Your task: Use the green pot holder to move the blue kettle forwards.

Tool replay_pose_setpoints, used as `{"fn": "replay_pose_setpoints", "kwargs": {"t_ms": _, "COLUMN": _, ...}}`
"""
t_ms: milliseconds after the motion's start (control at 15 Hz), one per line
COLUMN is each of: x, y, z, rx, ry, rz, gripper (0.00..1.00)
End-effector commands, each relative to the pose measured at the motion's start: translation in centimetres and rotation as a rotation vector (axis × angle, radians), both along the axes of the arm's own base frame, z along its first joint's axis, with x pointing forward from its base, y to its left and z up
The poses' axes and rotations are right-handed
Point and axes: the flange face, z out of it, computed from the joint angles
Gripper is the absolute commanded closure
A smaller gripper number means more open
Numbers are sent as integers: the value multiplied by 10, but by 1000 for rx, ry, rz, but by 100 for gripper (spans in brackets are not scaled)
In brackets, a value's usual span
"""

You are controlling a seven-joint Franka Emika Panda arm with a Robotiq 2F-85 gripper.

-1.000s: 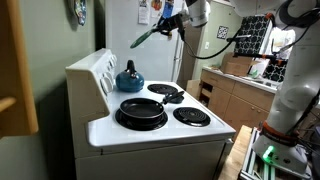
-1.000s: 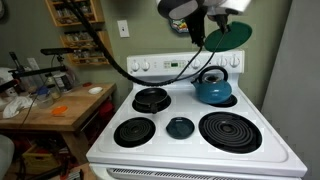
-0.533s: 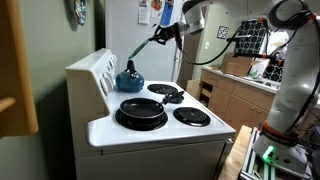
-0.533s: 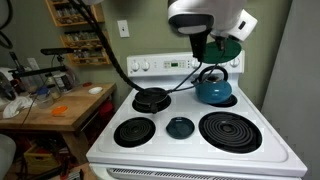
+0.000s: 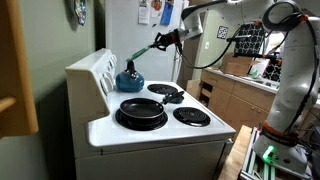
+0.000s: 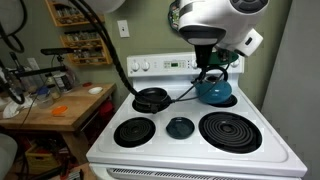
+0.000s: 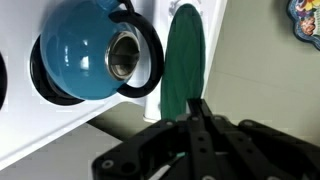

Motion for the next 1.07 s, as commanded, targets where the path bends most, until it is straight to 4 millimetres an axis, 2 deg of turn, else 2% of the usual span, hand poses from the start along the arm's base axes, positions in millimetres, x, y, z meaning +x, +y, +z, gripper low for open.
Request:
{"fn": "replay_pose_setpoints", "kwargs": {"t_ms": 0, "x": 2, "y": -11, "z": -13, "rx": -18, "ry": 52, "rz": 23, "gripper": 99}}
{"fn": "replay_pose_setpoints", "kwargs": {"t_ms": 333, "x": 10, "y": -17, "z": -33, "rx": -63, "ry": 99, "rz": 42, "gripper": 99}}
{"fn": "replay_pose_setpoints", "kwargs": {"t_ms": 600, "x": 23, "y": -14, "z": -47, "rx": -92, "ry": 116, "rz": 48, "gripper": 99}}
{"fn": "replay_pose_setpoints", "kwargs": {"t_ms": 733, "x": 33, "y": -12, "z": -49, "rx": -72, "ry": 97, "rz": 28, "gripper": 99}}
{"fn": "replay_pose_setpoints", "kwargs": {"t_ms": 1000, "x": 49, "y": 0, "z": -39, "rx": -38, "ry": 62, "rz": 36, "gripper": 99}}
